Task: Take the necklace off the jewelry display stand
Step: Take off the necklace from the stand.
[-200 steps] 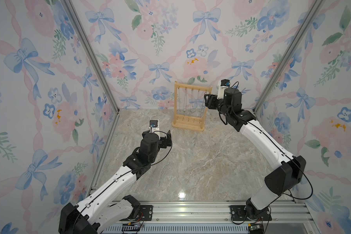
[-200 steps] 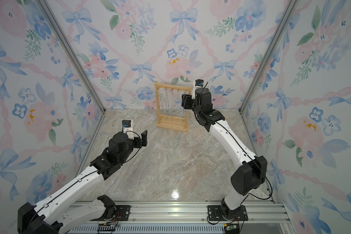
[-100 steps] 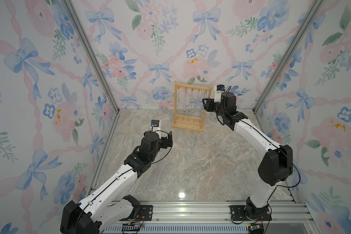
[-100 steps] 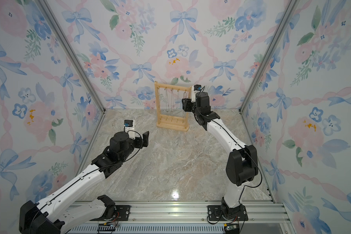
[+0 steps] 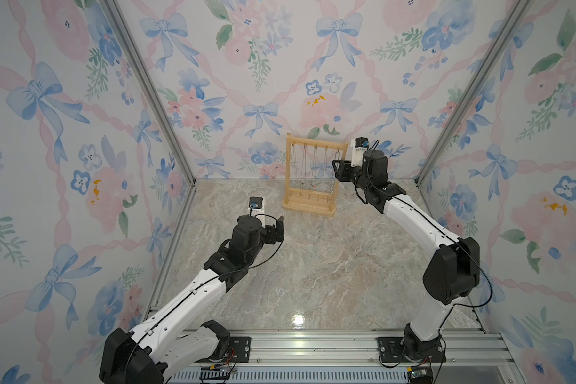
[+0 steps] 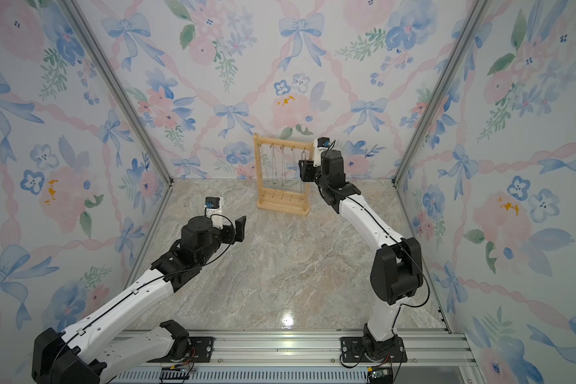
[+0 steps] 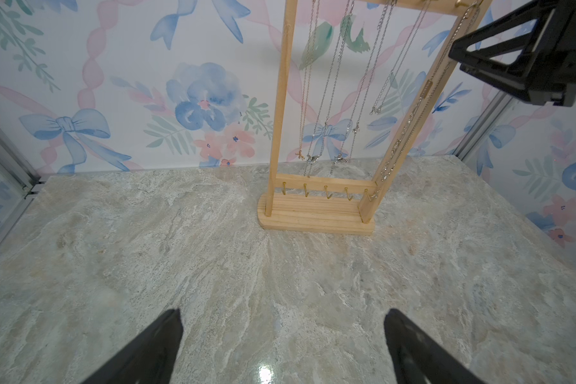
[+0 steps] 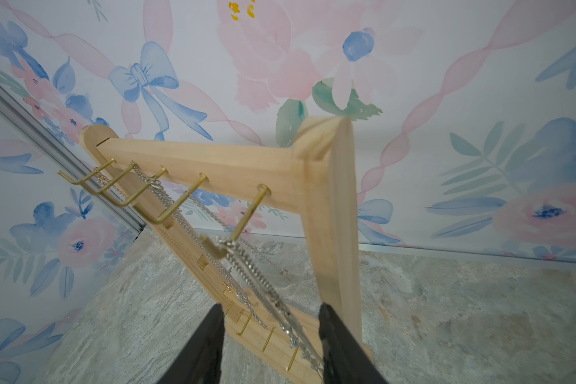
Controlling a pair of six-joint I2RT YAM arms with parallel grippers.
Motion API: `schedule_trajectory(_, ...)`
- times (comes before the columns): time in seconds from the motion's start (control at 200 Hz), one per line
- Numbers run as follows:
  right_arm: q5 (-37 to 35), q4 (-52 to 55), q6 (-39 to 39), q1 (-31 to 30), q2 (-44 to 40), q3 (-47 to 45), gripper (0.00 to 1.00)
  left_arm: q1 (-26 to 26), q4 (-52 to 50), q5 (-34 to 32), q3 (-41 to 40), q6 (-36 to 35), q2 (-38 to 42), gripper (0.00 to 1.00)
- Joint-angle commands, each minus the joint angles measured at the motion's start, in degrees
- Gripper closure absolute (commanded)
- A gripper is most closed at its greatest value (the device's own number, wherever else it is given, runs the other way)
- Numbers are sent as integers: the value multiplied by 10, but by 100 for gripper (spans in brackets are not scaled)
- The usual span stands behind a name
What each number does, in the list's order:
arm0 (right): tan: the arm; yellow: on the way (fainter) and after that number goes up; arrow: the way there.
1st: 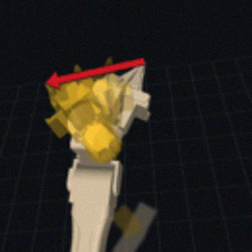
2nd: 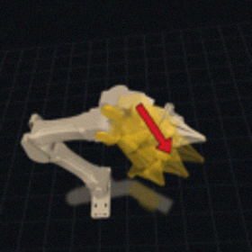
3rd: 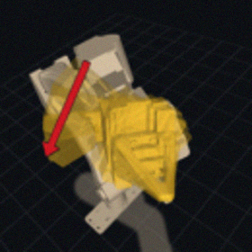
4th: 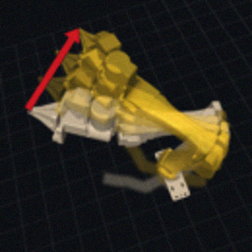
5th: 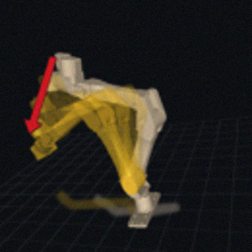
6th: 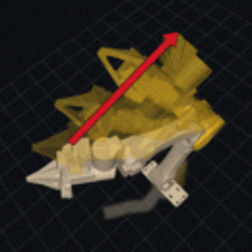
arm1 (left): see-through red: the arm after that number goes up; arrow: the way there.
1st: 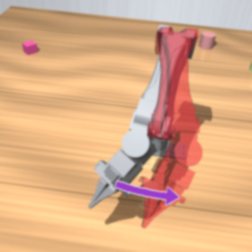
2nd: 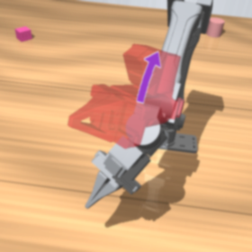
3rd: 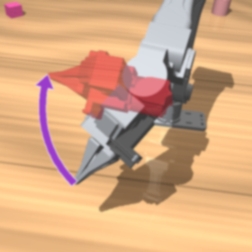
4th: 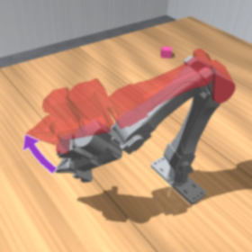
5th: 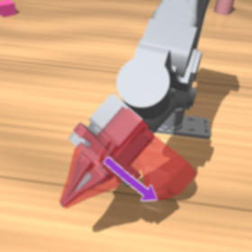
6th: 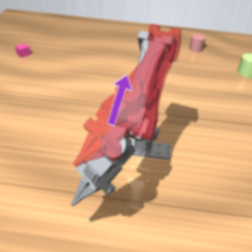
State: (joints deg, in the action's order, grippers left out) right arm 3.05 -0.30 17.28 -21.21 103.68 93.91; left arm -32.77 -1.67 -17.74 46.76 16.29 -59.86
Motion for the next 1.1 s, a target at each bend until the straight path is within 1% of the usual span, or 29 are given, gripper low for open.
schedule_trajectory(0.0,2,-16,-8,-7,12,18,52,4,-5,11,1,6,-6,2)
schedule_trajectory(0.22,3,-2,-17,-9,31,45,53,4,-5,15,2,7,-9,2)
schedule_trajectory(0.365,-6,-4,-17,-11,37,51,56,4,-6,20,2,8,-11,2)
schedule_trajectory(0.515,-11,0,-16,-10,43,60,61,4,-6,24,2,8,-12,2)
schedule_trajectory(0.63,-10,-5,-16,-10,43,59,70,4,-5,26,3,8,-14,2)
schedule_trajectory(0.895,-10,-21,-19,-10,29,43,83,4,-6,30,3,8,-18,2)
schedule_trajectory(1.015,-10,-28,-20,-9,21,35,93,4,-6,29,3,8,-20,2)
schedule_trajectory(1.095,-8,-30,-20,-9,18,31,98,4,-5,30,3,8,-21,2)
